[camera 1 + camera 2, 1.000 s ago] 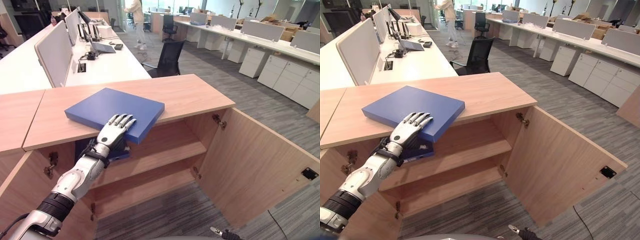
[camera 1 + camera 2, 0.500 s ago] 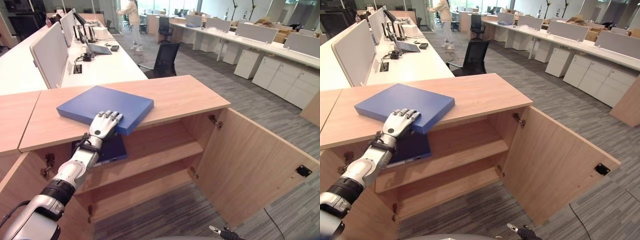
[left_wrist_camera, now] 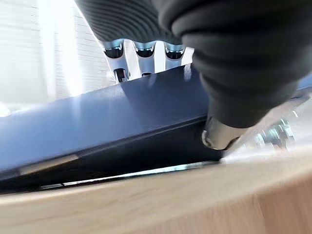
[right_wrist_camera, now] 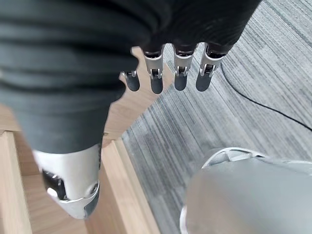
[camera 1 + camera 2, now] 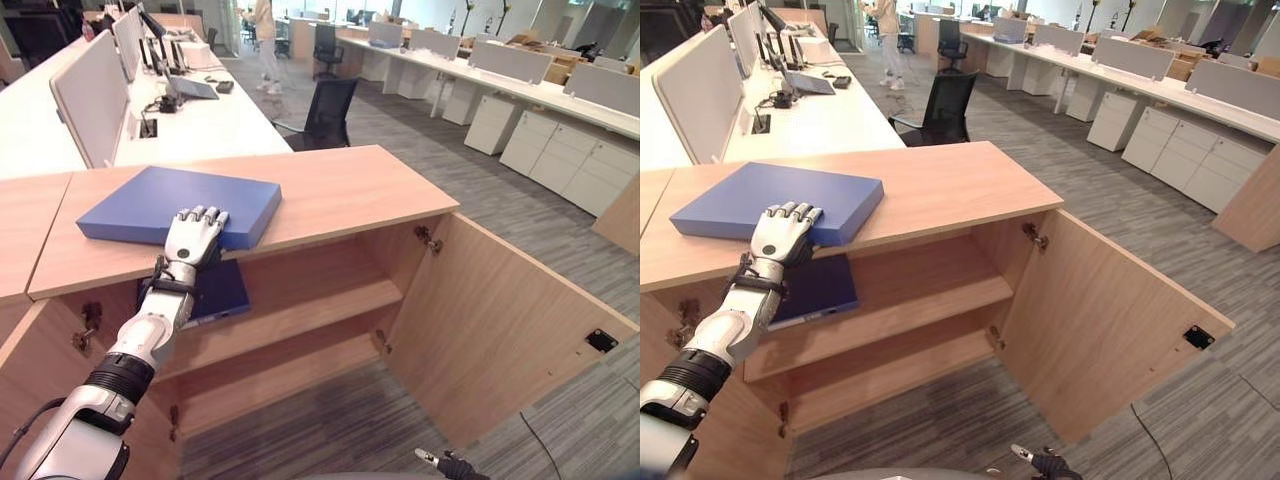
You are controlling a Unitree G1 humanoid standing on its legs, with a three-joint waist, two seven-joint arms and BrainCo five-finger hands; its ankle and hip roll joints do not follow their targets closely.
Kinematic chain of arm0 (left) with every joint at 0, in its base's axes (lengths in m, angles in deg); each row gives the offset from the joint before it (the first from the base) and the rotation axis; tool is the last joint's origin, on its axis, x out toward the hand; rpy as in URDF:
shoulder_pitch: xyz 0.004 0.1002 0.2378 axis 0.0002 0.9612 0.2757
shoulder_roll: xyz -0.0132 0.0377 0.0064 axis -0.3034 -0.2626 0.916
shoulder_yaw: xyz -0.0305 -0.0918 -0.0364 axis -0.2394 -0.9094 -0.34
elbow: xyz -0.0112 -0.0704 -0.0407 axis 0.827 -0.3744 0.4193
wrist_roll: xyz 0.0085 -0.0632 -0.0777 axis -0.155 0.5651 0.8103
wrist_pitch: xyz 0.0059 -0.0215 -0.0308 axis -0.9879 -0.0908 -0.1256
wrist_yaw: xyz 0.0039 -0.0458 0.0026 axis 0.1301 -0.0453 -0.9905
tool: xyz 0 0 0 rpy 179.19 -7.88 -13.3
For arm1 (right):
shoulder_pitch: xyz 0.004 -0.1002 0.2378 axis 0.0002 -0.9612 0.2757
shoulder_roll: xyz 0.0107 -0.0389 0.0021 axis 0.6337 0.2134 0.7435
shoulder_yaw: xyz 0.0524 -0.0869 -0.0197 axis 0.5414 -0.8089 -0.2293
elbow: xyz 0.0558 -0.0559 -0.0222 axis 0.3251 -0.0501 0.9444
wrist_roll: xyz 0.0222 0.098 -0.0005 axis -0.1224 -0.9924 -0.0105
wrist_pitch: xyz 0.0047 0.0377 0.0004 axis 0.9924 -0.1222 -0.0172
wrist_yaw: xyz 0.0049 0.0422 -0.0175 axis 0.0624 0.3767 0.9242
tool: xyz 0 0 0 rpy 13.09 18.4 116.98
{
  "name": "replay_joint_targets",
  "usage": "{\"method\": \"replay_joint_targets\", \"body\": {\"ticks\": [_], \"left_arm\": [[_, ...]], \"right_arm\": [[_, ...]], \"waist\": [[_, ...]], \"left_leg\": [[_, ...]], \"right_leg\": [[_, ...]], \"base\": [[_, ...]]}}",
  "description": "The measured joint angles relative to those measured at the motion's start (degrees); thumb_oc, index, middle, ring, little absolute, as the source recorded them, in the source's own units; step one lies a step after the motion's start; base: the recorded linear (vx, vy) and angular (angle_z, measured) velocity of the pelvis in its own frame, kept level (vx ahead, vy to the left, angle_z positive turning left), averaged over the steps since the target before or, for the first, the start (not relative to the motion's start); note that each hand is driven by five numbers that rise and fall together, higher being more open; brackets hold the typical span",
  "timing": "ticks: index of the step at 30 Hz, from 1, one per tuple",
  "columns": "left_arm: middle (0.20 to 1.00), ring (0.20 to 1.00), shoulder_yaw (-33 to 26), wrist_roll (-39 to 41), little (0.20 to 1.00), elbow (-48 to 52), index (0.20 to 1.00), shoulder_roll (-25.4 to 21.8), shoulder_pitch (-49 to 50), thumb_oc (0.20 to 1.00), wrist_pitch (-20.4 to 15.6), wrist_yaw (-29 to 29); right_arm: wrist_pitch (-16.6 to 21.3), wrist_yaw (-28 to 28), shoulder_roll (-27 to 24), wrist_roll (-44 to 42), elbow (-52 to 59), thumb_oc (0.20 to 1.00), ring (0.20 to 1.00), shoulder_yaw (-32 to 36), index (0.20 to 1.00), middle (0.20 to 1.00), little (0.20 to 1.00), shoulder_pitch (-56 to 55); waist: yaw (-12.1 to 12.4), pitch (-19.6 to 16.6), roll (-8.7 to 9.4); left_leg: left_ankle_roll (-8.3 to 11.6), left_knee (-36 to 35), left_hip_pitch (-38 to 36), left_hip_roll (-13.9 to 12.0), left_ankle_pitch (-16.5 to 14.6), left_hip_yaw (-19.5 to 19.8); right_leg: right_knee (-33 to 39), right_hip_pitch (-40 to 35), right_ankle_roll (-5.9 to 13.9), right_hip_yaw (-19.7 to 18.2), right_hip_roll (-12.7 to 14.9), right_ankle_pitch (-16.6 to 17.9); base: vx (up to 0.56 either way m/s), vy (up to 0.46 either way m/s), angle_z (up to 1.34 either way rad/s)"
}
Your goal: Put the empty folder in the office cabinet
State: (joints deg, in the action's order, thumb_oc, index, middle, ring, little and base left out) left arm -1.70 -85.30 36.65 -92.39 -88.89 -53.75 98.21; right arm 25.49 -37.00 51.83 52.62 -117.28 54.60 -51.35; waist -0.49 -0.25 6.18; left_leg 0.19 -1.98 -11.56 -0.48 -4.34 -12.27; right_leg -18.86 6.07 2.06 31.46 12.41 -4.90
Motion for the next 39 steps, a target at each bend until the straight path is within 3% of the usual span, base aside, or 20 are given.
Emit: {"method": "replay_joint_targets", "body": {"ticks": [3, 4, 8, 11, 15, 18, 21, 23, 26, 28, 33, 39], "left_arm": [[0.2, 0.2, -1.47, 8.38, 0.2, 12.32, 0.2, 6.0, 6.84, 0.2, -5.33, -0.35], [0.2, 0.2, -0.92, 12.82, 0.2, 16.44, 0.2, 7.57, 9.7, 0.2, -8.98, -2.0], [0.2, 0.2, -2.67, 28.4, 0.2, 26.67, 0.2, 6.78, 16.94, 0.2, -16.57, -9.92], [0.2, 0.2, -6.67, 37.2, 0.2, 30.19, 0.2, 7.58, 19.9, 0.2, -18.97, -13.66], [0.2, 0.2, -13.28, 52.22, 0.2, 34.63, 0.2, 8.53, 23.94, 0.2, -21.12, -18.52], [0.2, 0.2, -14.83, 57.48, 0.2, 35.73, 0.2, 9.9, 24.47, 0.2, -21.67, -19.6], [0.2, 0.2, -16.8, 65.78, 0.2, 37.81, 0.2, 13.14, 29.38, 0.2, -21.3, -21.22], [0.2, 0.2, -13.27, 67.63, 0.2, 31.77, 0.2, 13.21, 35.12, 0.2, -14.78, -22.98], [0.2, 0.2, -12.81, 67.57, 0.2, 26.79, 0.2, 13.35, 38.53, 0.2, -10.13, -22.8], [0.2, 0.2, -12.93, 67.56, 0.2, 25.69, 0.2, 13.37, 40.89, 0.2, -8.32, -22.48], [0.2, 0.2, -14.84, 70.38, 0.2, 27.9, 0.2, 14.96, 41.15, 0.2, -8.5, -22.43], [0.2, 0.2, -15.31, 71.93, 0.2, 29.78, 0.2, 15.11, 39.41, 0.2, -9.16, -22.54]], "right_arm": [[0.0, -0.38, 1.2, -1.57, -0.08, 1.0, 1.0, 0.15, 1.0, 1.0, 1.0, 0.37], [-0.02, -0.27, 1.7, -2.99, -0.03, 1.0, 1.0, 0.19, 1.0, 1.0, 1.0, 1.11], [0.32, 1.0, 1.76, -7.38, 2.32, 1.0, 1.0, 0.46, 1.0, 1.0, 1.0, 2.82], [0.68, 2.02, 1.82, -10.92, 6.5, 1.0, 1.0, 0.36, 1.0, 1.0, 1.0, 2.79], [1.88, 3.29, 1.29, -13.63, 17.69, 1.0, 1.0, 0.1, 1.0, 1.0, 1.0, 0.65], [2.14, 3.57, 0.84, -14.06, 20.87, 1.0, 1.0, 0.1, 1.0, 1.0, 1.0, 0.3], [3.41, 4.1, -0.34, -16.29, 32.92, 1.0, 1.0, 0.44, 1.0, 1.0, 1.0, -4.06], [4.53, 3.98, -0.19, -16.36, 36.49, 1.0, 1.0, 1.38, 1.0, 1.0, 1.0, -4.34], [4.84, 3.23, 0.23, -16.82, 38.54, 1.0, 1.0, 4.16, 1.0, 1.0, 1.0, -5.29], [4.83, 1.28, 0.23, -17.9, 40.58, 1.0, 1.0, 7.09, 1.0, 1.0, 1.0, -6.51], [6.28, -0.79, -0.06, -17.94, 47.89, 1.0, 1.0, 11.32, 1.0, 1.0, 1.0, -7.1], [6.3, -1.74, -0.14, -17.9, 50.51, 1.0, 1.0, 12.87, 1.0, 1.0, 1.0, -7.08]], "waist": [[1.43, 0.16, 0.04], [2.49, 0.29, -0.22], [4.94, 0.73, -1.43], [5.72, 1.2, -2.18], [6.73, 1.28, -1.64], [7.41, 1.39, -0.76], [7.55, 2.26, 0.83], [7.16, 4.37, 1.81], [6.75, 6.1, 3.48], [6.2, 6.27, 3.26], [5.83, 7.46, 0.92], [5.81, 7.37, 0.49]], "left_leg": [[-0.03, 0.04, 0.33, 0.1, 0.03, 0.97], [-0.04, 0.02, 0.34, 0.23, 0.02, 1.6], [-0.05, 0.09, 0.43, 0.3, 0.03, 2.77], [-0.26, -0.07, 0.85, 0.37, 0.0, 4.14], [-0.37, 0.0, 1.34, 0.01, -0.05, 5.97], [-0.51, 0.2, 1.83, -0.09, 0.06, 6.75], [-0.37, 0.75, 3.08, -0.31, 0.43, 8.48], [-0.25, 1.03, 3.19, -0.3, 0.51, 8.57], [-0.23, 1.2, 3.76, 0.03, 0.51, 8.76], [-0.14, 1.18, 3.88, 0.27, 0.58, 8.98], [0.37, 1.2, 3.0, 1.04, 1.05, 9.11], [0.37, 0.8, 2.46, 1.21, 1.05, 9.21]], "right_leg": [[-0.12, -0.2, -0.35, 0.73, 0.2, -0.25], [-0.73, -0.22, -0.3, 0.8, 0.49, -0.69], [-1.87, -0.48, 0.46, 1.24, 1.11, -1.6], [-2.87, -0.74, 0.94, 2.4, 1.91, -2.6], [-3.87, -0.72, 1.17, 3.54, 2.41, -4.15], [-4.38, -0.66, 1.0, 4.24, 2.71, -4.7], [-4.62, -0.7, 1.22, 6.1, 3.04, -5.19], [-4.94, -0.69, 1.18, 6.24, 3.31, -5.23], [-5.95, 0.1, 0.87, 6.21, 4.02, -5.61], [-5.97, 0.25, 0.83, 6.26, 4.24, -5.6], [-6.31, -0.31, 0.21, 6.31, 4.81, -5.22], [-6.58, -0.71, 0.04, 6.33, 4.92, -5.12]], "base": [[-0.03, 0.003, 0.21], [-0.04, 0.01, 0.19], [-0.05, 0.006, 0.18], [-0.04, -0.002, 0.26], [-0.04, -0.001, 0.2], [-0.03, -0.01, 0.17], [-0.04, -0.016, 0.28], [-0.01, 0.001, 0.04], [0.0, 0.002, 0.01], [0.0, 0.012, 0.05], [0.0, 0.009, 0.03], [0.0, 0.001, 0.01]]}}
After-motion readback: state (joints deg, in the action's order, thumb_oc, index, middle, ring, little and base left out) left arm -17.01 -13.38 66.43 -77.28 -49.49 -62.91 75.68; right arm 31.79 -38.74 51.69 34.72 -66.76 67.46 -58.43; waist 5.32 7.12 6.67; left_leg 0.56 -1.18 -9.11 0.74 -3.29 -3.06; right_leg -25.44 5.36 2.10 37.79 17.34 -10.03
